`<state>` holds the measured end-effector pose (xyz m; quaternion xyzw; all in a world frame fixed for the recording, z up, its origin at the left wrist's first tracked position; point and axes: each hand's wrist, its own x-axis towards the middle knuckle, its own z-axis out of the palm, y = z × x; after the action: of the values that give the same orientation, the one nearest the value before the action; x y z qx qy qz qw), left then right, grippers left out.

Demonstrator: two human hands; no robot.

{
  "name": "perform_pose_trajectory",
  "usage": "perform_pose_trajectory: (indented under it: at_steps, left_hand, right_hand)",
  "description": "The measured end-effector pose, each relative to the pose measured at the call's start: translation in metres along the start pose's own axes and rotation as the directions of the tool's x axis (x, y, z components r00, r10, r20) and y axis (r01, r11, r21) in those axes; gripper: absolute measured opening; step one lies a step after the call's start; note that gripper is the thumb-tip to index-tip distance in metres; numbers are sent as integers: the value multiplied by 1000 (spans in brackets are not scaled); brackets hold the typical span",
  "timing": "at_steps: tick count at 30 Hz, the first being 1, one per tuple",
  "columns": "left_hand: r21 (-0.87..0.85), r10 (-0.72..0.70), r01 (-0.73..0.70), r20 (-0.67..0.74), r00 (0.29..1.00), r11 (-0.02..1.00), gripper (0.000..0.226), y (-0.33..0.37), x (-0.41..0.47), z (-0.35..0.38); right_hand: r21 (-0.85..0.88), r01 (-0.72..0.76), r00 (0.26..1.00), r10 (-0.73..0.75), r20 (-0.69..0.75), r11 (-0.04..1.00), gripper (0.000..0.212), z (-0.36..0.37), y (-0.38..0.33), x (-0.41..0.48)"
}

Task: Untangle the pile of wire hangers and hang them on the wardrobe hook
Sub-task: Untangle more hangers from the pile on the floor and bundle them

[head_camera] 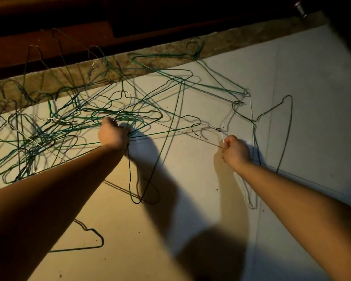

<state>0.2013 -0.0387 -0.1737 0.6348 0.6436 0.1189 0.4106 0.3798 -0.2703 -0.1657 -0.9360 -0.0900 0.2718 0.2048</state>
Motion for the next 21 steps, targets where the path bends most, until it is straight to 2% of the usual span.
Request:
perform_pose_trajectory:
  at_steps: [5,10,15,21]
  left_hand:
    - [-84,-37,38,19,999,996,41,0,-1,-2]
    - [-83,-49,51,21,999,995,39,-5,2,-1]
    - [-114,-84,87,35,996,990,42,-8,4,2]
    - [-126,-98,102,40,994,987,37,-8,2,4]
  right_hand:
    - [166,-26,997,38,-64,986,27,3,-13,-2]
    - [368,-40,999,45,-7,929,32,13,-36,-4]
    - [613,-131,991,87,101,779,27,24,-50,-5]
    - [680,-194,978,88,187,707,23,23,-44,-11]
